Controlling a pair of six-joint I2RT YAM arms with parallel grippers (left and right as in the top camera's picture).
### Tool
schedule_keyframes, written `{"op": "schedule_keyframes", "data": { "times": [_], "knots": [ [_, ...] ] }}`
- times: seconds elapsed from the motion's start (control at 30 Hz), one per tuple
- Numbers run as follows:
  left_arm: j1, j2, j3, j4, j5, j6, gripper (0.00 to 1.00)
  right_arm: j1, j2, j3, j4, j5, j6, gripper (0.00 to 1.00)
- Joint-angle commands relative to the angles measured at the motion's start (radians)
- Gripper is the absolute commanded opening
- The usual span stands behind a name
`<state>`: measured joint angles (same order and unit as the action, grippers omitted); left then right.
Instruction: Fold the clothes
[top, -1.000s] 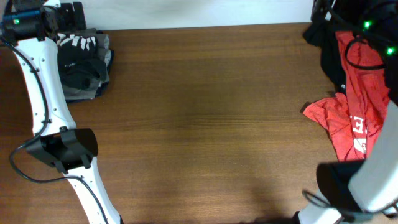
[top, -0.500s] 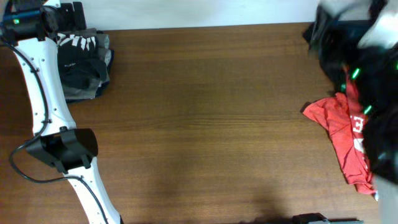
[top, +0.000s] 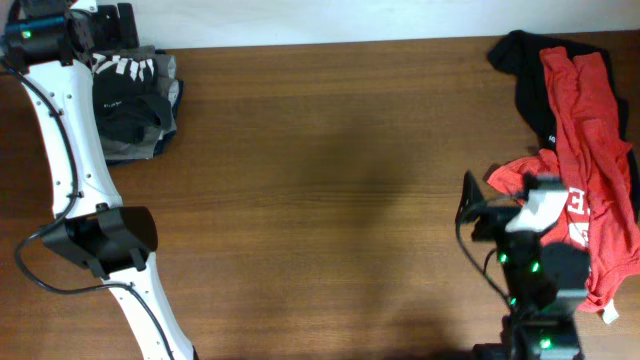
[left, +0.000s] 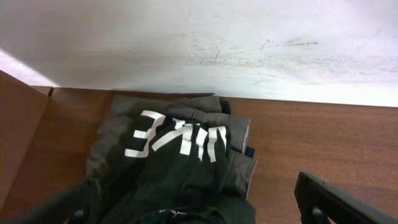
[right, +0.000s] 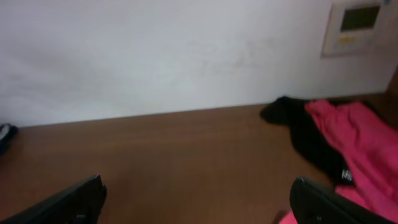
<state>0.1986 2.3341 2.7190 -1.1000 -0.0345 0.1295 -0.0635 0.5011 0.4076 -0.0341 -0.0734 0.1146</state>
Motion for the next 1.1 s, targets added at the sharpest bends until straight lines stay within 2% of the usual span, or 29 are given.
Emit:
{"op": "schedule_keyframes", "data": {
  "times": [0.0,0.27,0.5,0.6,1.07],
  "knots": [
    [0.005,0.007,-0.001,0.002,-0.004,-0.009,0.99,-0.023,-0.121,-0.131,0.033,-0.014,0.085,0.99],
    [0.005,0.007,-0.001,0.002,-0.004,-0.009,0.99,-0.022,-0.348,-0.318,0.024,0.026,0.089,0.99],
    [0.005,0.007,-0.001,0.002,-0.004,-0.009,0.99,-0.022,-0.424,-0.403,0.018,0.026,0.089,0.99],
    [0.005,0.007,-0.001,0.002,-0.004,-0.009,0.99,-0.022,-0.454,-0.402,-0.041,0.026,0.089,0.99],
    [0.005,0.007,-0.001,0.002,-0.004,-0.009,0.99,-0.022,-0.497,-0.402,-0.04,0.029,0.089,0.99]
  ]
}}
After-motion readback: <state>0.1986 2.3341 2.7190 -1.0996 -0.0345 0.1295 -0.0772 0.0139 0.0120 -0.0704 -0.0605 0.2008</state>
